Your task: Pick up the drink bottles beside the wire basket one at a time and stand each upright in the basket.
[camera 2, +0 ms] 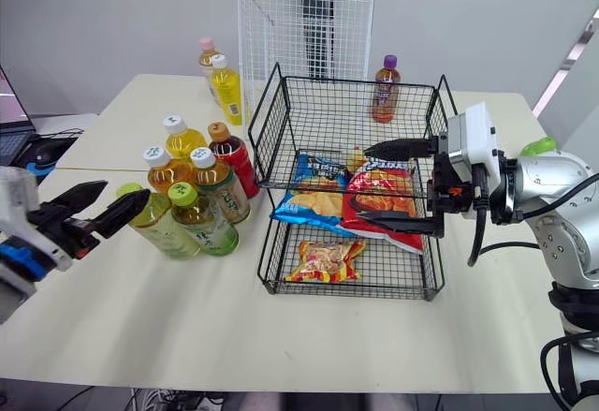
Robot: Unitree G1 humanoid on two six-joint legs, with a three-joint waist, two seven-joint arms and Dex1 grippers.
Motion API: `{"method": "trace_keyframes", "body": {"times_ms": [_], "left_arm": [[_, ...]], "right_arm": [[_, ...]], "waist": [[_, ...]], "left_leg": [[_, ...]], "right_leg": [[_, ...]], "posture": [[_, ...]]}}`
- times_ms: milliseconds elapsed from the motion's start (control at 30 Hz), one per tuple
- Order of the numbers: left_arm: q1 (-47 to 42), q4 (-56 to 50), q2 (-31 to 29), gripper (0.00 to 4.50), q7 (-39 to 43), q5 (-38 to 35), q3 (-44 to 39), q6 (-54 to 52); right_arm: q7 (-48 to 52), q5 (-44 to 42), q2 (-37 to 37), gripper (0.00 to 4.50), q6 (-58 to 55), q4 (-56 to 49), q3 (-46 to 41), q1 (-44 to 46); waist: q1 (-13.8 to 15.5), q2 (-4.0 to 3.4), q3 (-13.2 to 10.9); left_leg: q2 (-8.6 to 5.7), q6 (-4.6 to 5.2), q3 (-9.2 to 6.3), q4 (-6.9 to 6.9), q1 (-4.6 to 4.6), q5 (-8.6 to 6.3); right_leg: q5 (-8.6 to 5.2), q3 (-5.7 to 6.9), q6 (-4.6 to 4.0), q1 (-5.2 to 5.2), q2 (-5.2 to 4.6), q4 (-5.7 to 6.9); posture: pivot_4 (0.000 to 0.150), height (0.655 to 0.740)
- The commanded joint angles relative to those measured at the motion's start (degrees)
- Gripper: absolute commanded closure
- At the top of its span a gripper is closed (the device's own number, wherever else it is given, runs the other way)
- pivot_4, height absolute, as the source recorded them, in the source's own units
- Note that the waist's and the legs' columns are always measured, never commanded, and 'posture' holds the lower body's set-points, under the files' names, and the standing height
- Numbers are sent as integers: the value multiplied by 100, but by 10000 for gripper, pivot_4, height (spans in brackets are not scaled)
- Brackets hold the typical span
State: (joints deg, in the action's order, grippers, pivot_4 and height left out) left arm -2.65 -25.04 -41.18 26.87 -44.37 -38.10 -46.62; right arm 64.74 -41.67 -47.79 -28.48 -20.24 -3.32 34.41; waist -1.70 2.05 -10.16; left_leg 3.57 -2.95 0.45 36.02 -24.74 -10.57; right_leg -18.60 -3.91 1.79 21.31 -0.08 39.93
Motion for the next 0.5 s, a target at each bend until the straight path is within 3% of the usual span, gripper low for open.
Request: {"method": "trace_keyframes", "body": {"times_ms": [33, 267, 367, 500], "left_arm": [[-148, 43, -19, 276, -238, 393, 253, 311], [-289, 116, 94, 276, -361, 647, 535, 553], [-284, 135, 129, 5757, -352, 617, 583, 545], [-250, 130, 162, 18078, -348, 558, 596, 491]], "right_arm": [[-33, -158, -100, 0, -100, -200, -271, 87], [4, -172, -140, 0, -181, -197, -382, 70], [-5, -174, -136, 0, -228, -213, -412, 91], [-66, -203, -119, 0, -273, -261, -443, 134]], "waist": [[-10, 0, 0], [-8, 0, 0], [-8, 0, 0], [-8, 0, 0]], "left_leg": [[-1, 0, 4, 0, 0, 0], [0, 0, 14, 0, 0, 0], [0, 0, 15, 0, 0, 0], [0, 0, 16, 0, 0, 0]], "right_leg": [[0, 0, 0, 0, 2, 0], [0, -2, 0, 0, 2, -1], [0, -2, 0, 0, 2, -1], [0, -2, 0, 1, 2, -1]], "posture": [[1500, 7360], [1500, 7360], [1500, 7360], [1500, 7360]]}}
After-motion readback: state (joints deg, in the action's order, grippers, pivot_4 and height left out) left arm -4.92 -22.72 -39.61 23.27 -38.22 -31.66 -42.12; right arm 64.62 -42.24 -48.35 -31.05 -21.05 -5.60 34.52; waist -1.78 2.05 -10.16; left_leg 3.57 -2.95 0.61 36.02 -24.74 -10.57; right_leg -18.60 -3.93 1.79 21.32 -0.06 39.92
